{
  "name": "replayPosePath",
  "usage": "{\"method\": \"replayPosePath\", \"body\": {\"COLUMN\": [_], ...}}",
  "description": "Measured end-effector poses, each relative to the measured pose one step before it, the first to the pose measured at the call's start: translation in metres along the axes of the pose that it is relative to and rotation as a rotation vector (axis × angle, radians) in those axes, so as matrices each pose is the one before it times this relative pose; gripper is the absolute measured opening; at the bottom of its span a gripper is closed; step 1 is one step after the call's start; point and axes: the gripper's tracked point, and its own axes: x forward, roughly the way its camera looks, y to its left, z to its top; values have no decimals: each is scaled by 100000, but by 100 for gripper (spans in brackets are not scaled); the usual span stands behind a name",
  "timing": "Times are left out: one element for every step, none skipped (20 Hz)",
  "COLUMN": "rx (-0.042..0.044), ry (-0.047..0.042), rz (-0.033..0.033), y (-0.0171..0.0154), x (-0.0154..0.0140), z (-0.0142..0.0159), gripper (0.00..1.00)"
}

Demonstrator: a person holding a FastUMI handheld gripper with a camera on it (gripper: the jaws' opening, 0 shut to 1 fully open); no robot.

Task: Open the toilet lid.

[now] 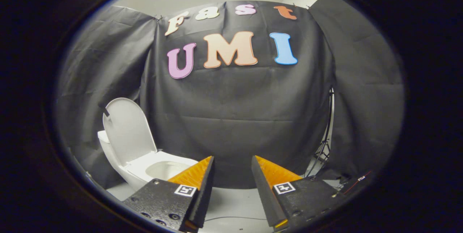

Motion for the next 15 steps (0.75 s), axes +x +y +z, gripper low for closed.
{"method": "replayPosePath", "body": {"rx": [-594, -1004, -1123, 247, 345, 133, -484, -505, -206, 37, -164, 41, 493, 408, -11], "ry": [634, 839, 2839, 2801, 604, 268, 168, 221, -73, 449, 204, 230, 412, 256, -464], "rz": [-349, -683, -1345, -1872, 340, 1686, 733, 473, 1115, 763, -77, 164, 1197, 1428, 397], "y": [-40, -181, -264, -493, 79, 461, 275, 31, 180, 65, 20, -67, 208, 202, 117], "x": [-50, 153, -71, 146, -358, -180, -16, 183, -44, 11, 6, -1, -210, -236, -150], "z": [-183, -169, -434, -834, -76, 137, -2, -159, -35, -50, -41, 3, -117, -147, 121], "gripper": [63, 63, 63, 63, 63, 63, 62, 62, 62, 62, 62, 62, 62, 61, 61]}}
